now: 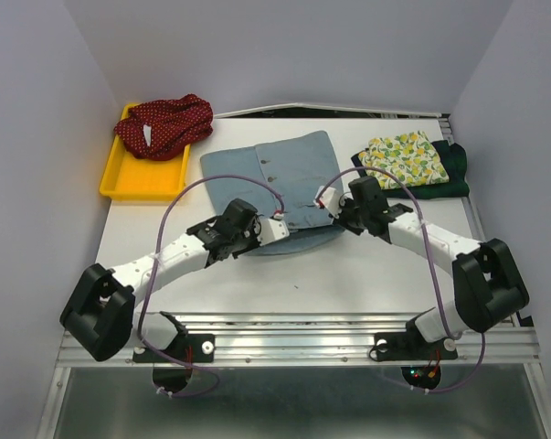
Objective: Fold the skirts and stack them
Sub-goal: Flatten the skirt out
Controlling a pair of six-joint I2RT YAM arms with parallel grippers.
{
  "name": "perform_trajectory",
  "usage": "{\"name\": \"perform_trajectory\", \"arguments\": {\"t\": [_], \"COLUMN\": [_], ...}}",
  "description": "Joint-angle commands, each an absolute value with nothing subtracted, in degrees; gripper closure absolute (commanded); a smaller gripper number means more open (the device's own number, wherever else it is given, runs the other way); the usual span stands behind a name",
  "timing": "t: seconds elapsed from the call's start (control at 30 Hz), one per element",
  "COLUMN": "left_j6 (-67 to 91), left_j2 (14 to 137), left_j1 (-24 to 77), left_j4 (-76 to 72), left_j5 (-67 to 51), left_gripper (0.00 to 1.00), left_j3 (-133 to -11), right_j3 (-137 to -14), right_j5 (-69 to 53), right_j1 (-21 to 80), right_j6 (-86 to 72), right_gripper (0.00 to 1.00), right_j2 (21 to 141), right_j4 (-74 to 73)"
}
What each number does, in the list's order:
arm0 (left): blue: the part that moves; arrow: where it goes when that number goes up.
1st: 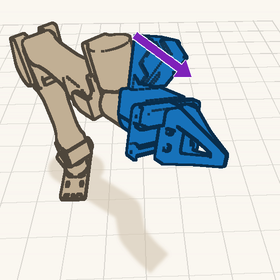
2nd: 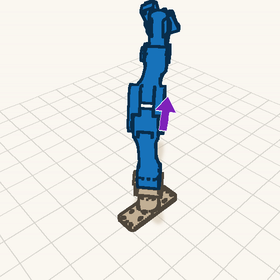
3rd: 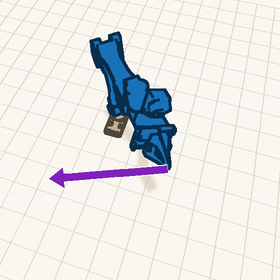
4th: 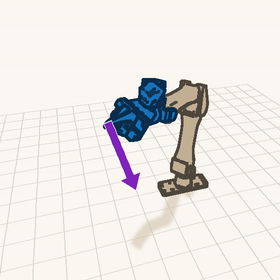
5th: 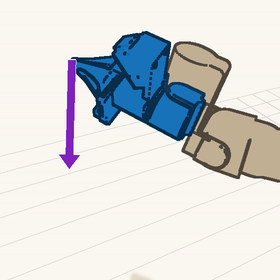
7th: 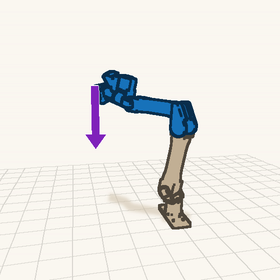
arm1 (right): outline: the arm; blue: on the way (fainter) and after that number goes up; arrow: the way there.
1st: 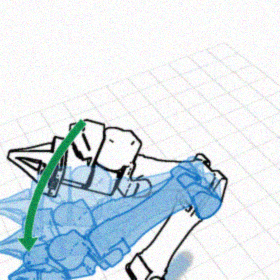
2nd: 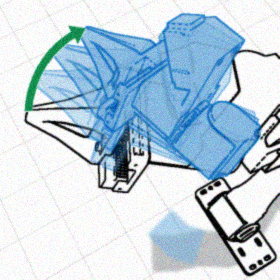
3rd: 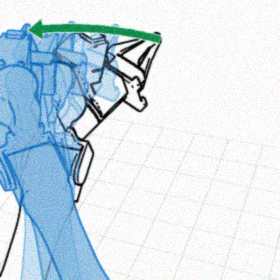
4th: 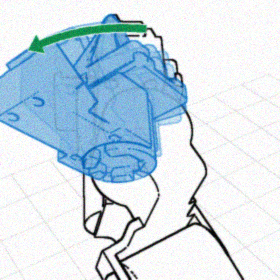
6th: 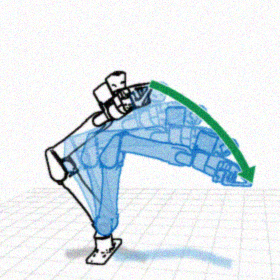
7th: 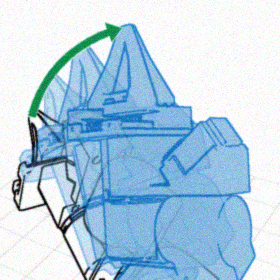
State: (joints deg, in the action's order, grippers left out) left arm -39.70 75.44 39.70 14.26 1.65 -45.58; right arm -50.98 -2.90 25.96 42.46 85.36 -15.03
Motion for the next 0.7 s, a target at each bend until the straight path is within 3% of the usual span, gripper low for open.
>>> {"name": "perform_trajectory", "arguments": {"t": [0.0,0.23,0.33,0.4,0.43,0.6,0.63,0.67], "left_j6": [-47.4,-54.3,-53.6,-53.0,-52.3,-50.5,-49.8,-48.7], "left_j2": [72.4,71.3,70.4,69.8,69.0,67.2,66.9,66.9], "left_j1": [39.9,40.0,40.5,41.0,42.0,45.5,46.3,46.3], "left_j4": [15.9,16.9,18.3,18.9,19.4,22.8,23.3,23.3], "left_j5": [0.3,-2.9,-7.1,-9.6,-11.8,-18.1,-18.7,-19.2], "left_gripper": [1.00,1.00,0.89,0.75,0.60,0.40,0.33,0.32], "left_j3": [-40.4,-36.1,-37.7,-39.1,-39.5,-43.8,-44.6,-45.5], "right_j3": [-46.1,-41.0,-42.3,-43.8,-45.8,-48.4,-48.5,-48.7], "right_j5": [-1.9,-4.4,-7.3,-8.2,-9.2,-11.2,-11.0,-10.6], "right_j1": [25.4,24.9,24.9,24.9,24.9,24.9,24.9,24.9], "right_j6": [46.9,49.4,48.2,47.0,46.6,45.7,45.1,44.7], "right_gripper": [0.99,0.99,0.99,0.99,0.99,0.96,0.96,0.95], "right_j2": [82.1,85.2,86.5,87.7,88.1,87.8,87.3,87.2], "right_j4": [-13.6,-13.6,-14.1,-14.9,-16.5,-19.2,-19.2,-19.2]}}
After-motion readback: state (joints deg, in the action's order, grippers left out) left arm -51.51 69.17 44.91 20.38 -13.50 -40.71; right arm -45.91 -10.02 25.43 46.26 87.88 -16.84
